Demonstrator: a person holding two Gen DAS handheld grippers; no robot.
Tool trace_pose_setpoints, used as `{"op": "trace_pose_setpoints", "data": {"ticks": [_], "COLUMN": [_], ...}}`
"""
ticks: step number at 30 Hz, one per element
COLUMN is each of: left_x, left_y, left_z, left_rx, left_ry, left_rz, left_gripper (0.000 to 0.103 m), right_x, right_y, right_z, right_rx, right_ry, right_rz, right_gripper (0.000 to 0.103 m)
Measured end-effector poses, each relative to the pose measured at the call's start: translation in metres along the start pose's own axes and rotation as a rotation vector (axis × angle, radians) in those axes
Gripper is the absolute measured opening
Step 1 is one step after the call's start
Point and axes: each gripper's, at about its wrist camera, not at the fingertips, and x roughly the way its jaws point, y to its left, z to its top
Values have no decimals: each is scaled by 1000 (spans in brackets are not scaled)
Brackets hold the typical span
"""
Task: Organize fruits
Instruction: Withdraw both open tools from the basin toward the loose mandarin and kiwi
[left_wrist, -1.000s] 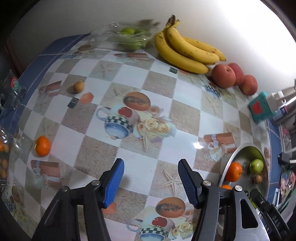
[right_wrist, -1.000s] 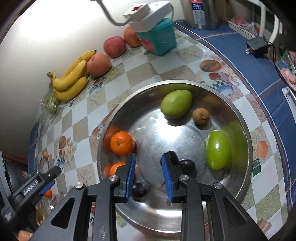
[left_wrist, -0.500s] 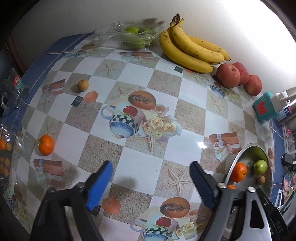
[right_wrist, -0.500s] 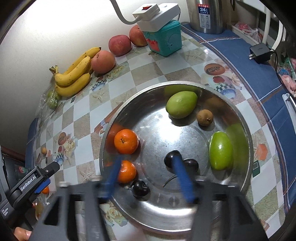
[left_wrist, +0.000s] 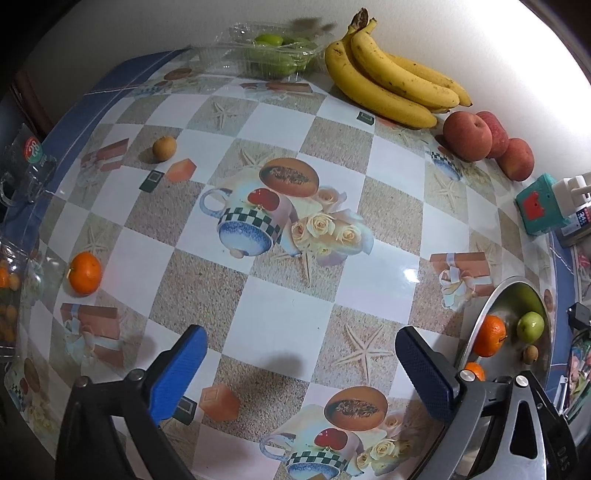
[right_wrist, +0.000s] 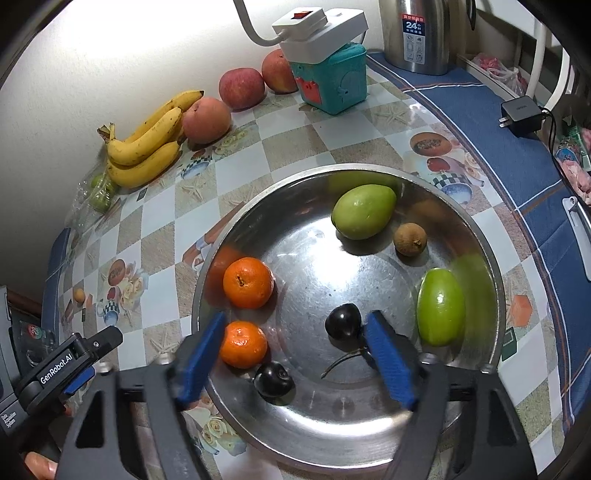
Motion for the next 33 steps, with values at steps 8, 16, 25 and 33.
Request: {"op": "trace_pose_setpoints", "data": {"ticks": [8, 16, 25, 33], "left_x": [4, 1, -7, -22], "left_y": [2, 0, -1, 4], "left_z": [0, 0, 2, 4], "left_rx": [-8, 4, 38, 96], "left_ry": [13, 4, -28, -66], "left_rz": [-16, -11, 7, -4], "left_gripper": [103, 103, 103, 103], "right_x": [2, 0, -4, -4], "right_y": [3, 4, 10, 38], "right_z": [-1, 0, 0, -7], "right_rx": [-11, -15, -25, -127], "right_ry": [-3, -24, -42, -21], "right_rz": [12, 22, 43, 44], "right_gripper": [91, 97, 97, 97]}}
